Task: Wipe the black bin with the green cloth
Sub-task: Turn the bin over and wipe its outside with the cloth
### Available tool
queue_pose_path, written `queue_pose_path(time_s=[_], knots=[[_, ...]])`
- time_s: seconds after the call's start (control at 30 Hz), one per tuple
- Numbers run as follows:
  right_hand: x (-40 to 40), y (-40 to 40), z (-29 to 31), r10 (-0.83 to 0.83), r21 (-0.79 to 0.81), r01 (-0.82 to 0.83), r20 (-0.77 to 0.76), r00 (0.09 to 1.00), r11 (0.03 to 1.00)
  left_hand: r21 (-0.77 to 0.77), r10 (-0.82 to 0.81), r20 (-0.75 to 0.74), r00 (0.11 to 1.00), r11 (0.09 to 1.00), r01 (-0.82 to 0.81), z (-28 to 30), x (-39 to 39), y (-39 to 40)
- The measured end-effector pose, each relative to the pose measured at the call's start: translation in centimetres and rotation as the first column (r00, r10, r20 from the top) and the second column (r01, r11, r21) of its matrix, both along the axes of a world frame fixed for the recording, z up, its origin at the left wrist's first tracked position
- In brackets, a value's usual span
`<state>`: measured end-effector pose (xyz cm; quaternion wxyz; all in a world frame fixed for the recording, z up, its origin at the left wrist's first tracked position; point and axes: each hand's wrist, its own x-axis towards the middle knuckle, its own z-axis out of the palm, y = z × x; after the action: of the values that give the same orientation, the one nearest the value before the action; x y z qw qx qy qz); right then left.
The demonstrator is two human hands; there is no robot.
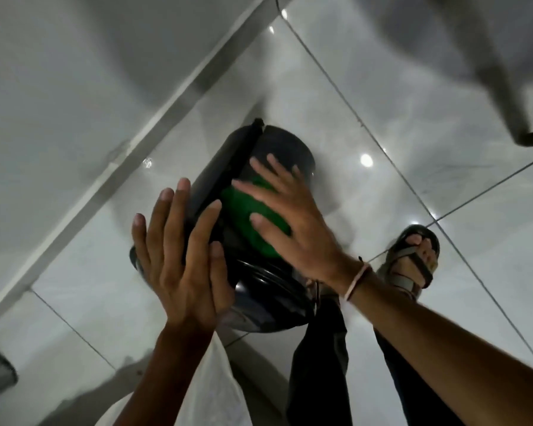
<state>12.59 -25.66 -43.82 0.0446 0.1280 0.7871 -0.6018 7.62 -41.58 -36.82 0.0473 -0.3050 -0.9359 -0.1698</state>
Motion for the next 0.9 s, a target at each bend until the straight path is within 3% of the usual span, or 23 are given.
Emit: queue_pose_path(time_s=[0.13,0.2,0.27,0.37,0.47,0.57,0.7,0.8,0.9], knots=[[-5.2,3.8,-5.6,-0.241,-0.056,0.270,0.306,0.921,0.961,0.049,-0.030,-0.044,0.999,0.998,0.032,-0.4,0.2,-0.6],[-8.0,5.2,-6.9,-0.246,-0.146,0.335,0.428,0.870,0.931,0.077,0.003,-0.057,0.998,0.997,0.002,-0.4,-0.4,-0.3],[-9.7,5.3,-5.6,-0.192,-0.184,0.289,0.415,0.889,0.940,0.081,0.052,-0.021,0.998,0.995,-0.050,-0.3,-1.7,0.4],[-7.7,2.9,0.0,-0.046,-0.200,0.081,0.175,0.984,0.976,0.075,0.016,-0.002,1.000,0.997,-0.016,0.1,-3.3,1.0],[-2.9,1.0,3.0,0.090,-0.206,-0.084,0.021,0.996,0.975,0.061,-0.077,0.024,0.997,0.995,0.076,0.2,-2.9,0.7],[-2.9,2.3,0.1,-0.018,-0.214,0.049,0.143,0.990,0.976,0.037,-0.100,0.020,0.995,0.994,0.099,0.2,-1.1,0.0],[-8.2,5.0,-4.5,-0.220,-0.180,0.322,0.431,0.875,0.929,0.019,-0.090,-0.020,0.996,0.996,0.090,-0.3,0.1,0.1],[-8.6,4.4,-2.4,-0.056,-0.237,0.140,0.329,0.943,0.961,0.032,-0.042,-0.025,0.999,0.999,0.043,-0.4,0.3,0.1],[-4.5,1.9,2.2,0.203,-0.250,-0.192,0.018,0.979,0.949,0.024,-0.059,-0.018,0.998,0.998,0.059,-0.6,0.4,-0.8]])
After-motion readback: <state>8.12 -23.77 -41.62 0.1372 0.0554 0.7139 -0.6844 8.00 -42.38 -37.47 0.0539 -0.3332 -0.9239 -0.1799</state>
